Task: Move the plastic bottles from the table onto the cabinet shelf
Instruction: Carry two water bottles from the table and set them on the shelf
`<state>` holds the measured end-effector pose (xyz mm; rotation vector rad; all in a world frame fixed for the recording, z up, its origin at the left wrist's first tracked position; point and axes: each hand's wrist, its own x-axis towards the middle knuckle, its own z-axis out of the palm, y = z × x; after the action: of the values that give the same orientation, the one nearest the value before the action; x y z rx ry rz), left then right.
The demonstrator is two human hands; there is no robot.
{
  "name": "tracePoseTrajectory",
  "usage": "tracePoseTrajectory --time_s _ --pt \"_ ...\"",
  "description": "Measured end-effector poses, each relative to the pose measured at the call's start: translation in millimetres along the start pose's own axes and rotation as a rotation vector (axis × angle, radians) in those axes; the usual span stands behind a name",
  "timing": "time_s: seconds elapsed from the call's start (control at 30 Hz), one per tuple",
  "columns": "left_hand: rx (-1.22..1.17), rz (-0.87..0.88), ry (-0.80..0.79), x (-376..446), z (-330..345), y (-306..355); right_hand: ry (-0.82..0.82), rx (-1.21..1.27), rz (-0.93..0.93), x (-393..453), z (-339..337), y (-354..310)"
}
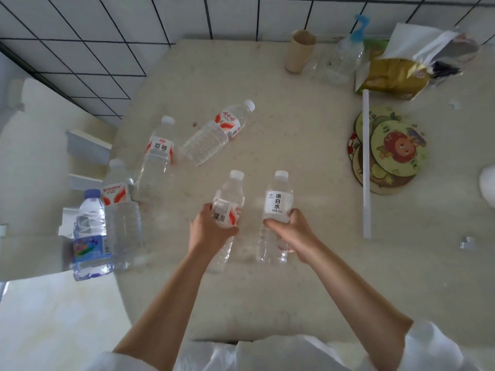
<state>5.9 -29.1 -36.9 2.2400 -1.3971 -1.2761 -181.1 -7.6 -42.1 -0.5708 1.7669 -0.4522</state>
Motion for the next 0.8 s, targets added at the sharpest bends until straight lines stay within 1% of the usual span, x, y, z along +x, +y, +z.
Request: tracePoseTrajectory --time_s 0.33,0.6,0.8 --pt "-0.183 -0.062 0.065 -76 19 -3 0.066 -0.005 -0.08 -64 -35 47" --pt "-0.236 0.007 -0.001 -97 29 3 0.165 0.015 -0.134 -96 -42 71" --pt "-0.232 0.084 -0.101 -108 23 2 0.297 0.141 -0.114 -116 -33 91"
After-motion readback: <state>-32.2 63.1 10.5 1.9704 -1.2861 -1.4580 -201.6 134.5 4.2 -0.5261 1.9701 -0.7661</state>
